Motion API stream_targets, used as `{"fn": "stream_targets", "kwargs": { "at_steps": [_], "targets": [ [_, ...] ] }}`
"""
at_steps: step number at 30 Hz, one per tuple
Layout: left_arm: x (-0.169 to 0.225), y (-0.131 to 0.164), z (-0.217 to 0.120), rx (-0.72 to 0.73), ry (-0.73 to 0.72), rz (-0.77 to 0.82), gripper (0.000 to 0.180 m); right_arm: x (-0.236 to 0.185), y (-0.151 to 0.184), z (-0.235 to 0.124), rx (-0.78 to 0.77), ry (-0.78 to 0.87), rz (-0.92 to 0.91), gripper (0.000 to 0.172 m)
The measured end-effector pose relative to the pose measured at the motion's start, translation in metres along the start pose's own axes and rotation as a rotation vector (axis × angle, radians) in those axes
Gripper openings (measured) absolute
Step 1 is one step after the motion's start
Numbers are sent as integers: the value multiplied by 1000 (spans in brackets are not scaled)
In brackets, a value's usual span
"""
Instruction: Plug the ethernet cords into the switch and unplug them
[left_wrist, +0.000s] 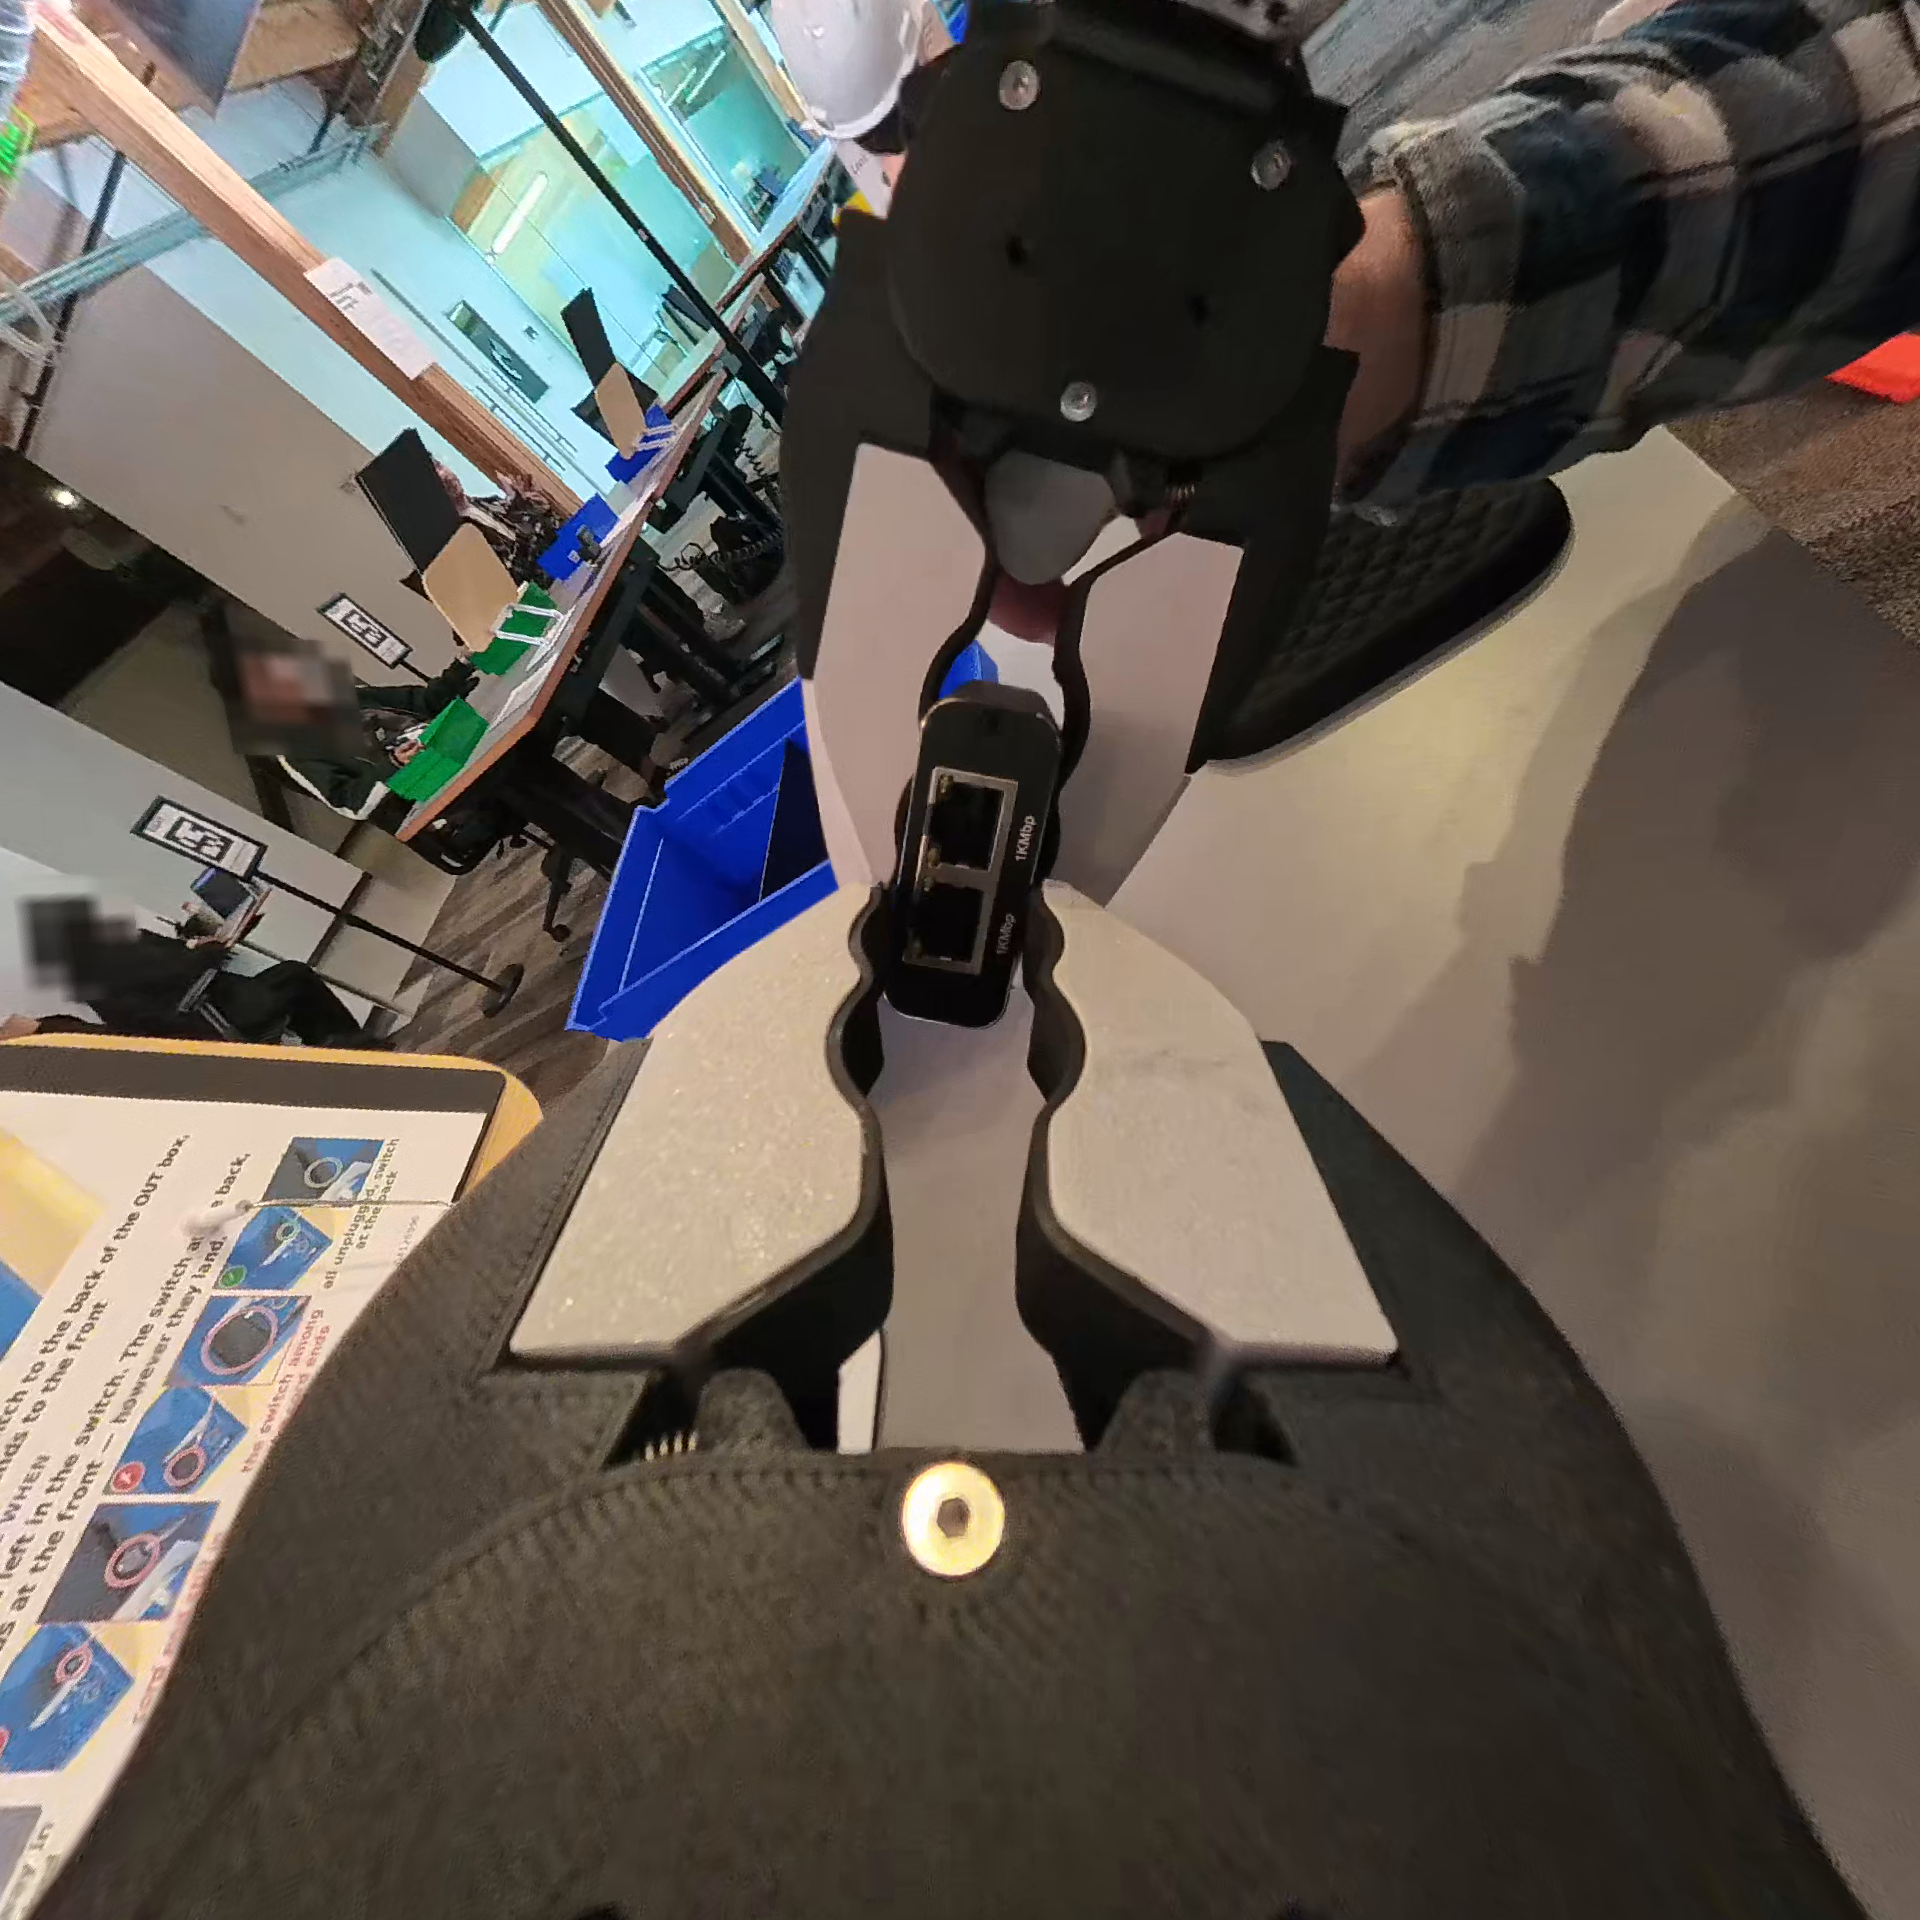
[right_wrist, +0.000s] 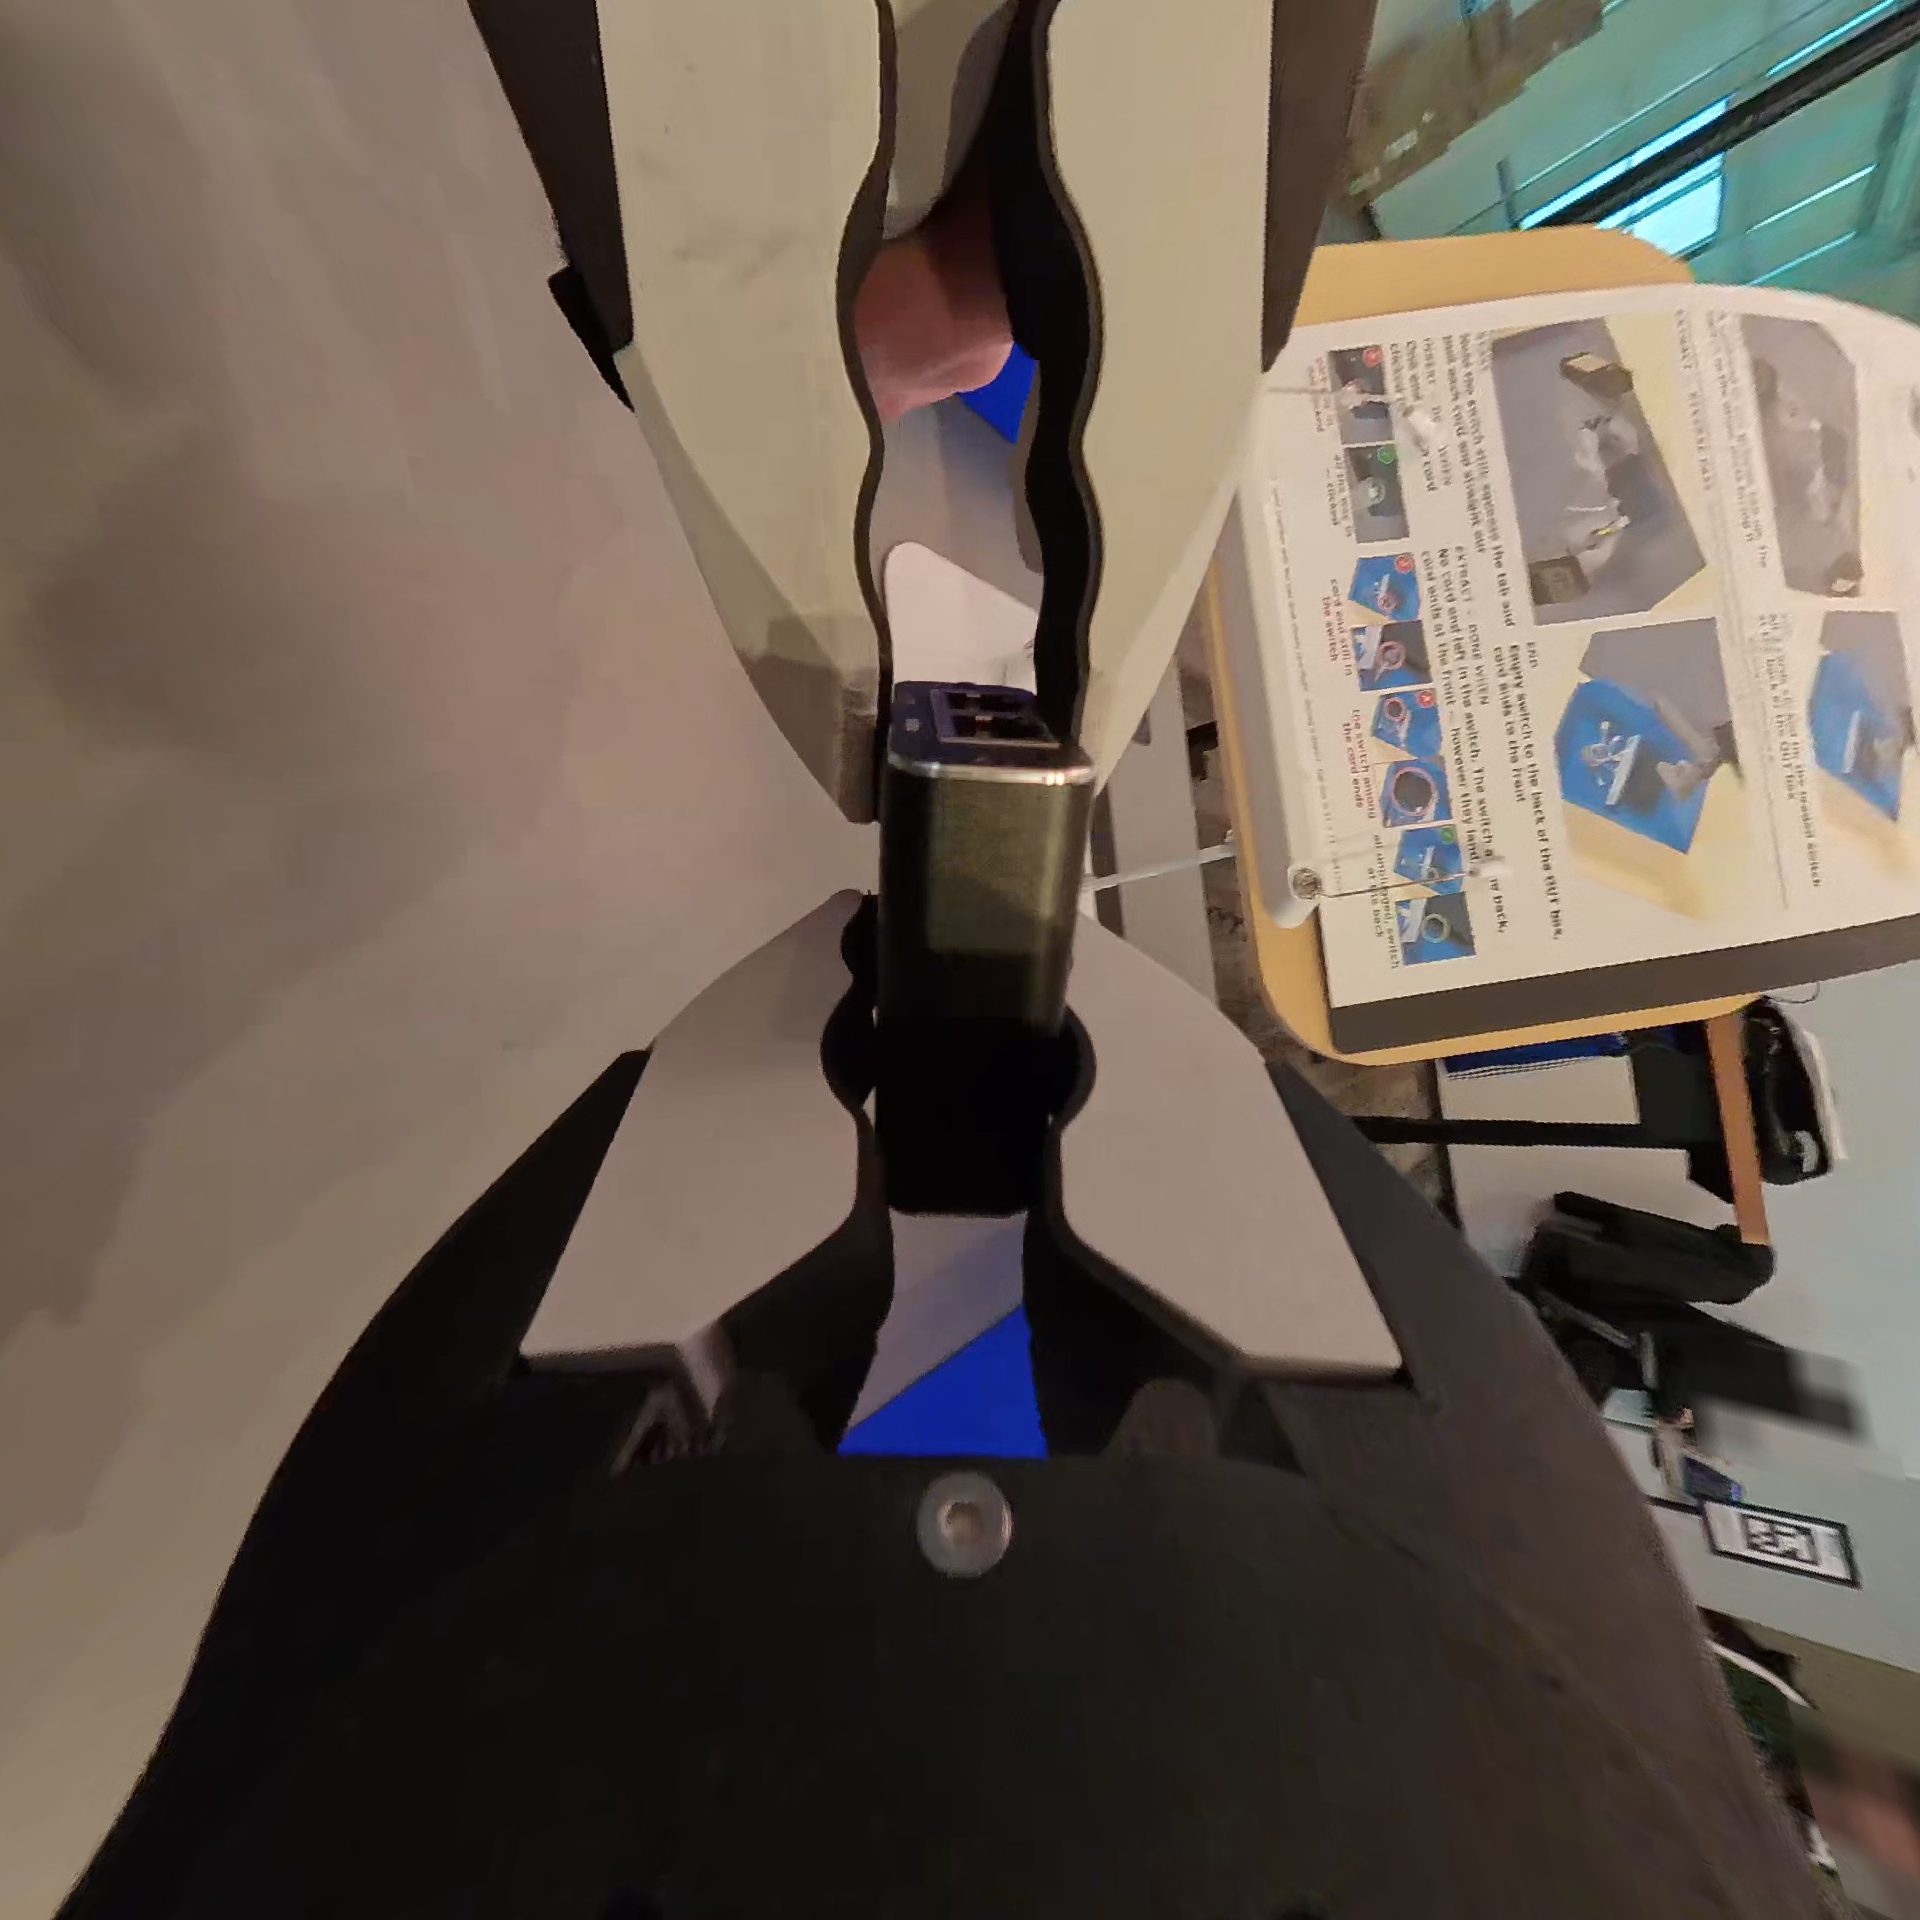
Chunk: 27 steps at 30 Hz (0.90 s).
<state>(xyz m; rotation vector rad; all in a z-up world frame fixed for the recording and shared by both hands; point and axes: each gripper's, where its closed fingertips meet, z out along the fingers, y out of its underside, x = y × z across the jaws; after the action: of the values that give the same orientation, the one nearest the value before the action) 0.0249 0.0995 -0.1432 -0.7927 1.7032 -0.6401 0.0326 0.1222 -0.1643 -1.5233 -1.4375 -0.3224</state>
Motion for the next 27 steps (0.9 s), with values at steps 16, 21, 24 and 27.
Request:
{"fn": "stream_targets", "kwargs": {
  "at_steps": [16, 21, 24, 27],
  "targets": [
    [-97, 116, -209, -547, -398, -55, 44, -3, 34, 28, 29, -53, 159, 27],
    [-106, 219, -302, -920, -294, -109, 33, -16, 47, 48, 27, -108, 212, 27],
    [-101, 253, -314, -946, -183, -164, 24, -21, 51, 56, 33, -140, 255, 27],
    [-90, 282, -317, -981, -54, -230, 23, -25, 55, 61, 21, -168, 274, 27]
  ]
}}
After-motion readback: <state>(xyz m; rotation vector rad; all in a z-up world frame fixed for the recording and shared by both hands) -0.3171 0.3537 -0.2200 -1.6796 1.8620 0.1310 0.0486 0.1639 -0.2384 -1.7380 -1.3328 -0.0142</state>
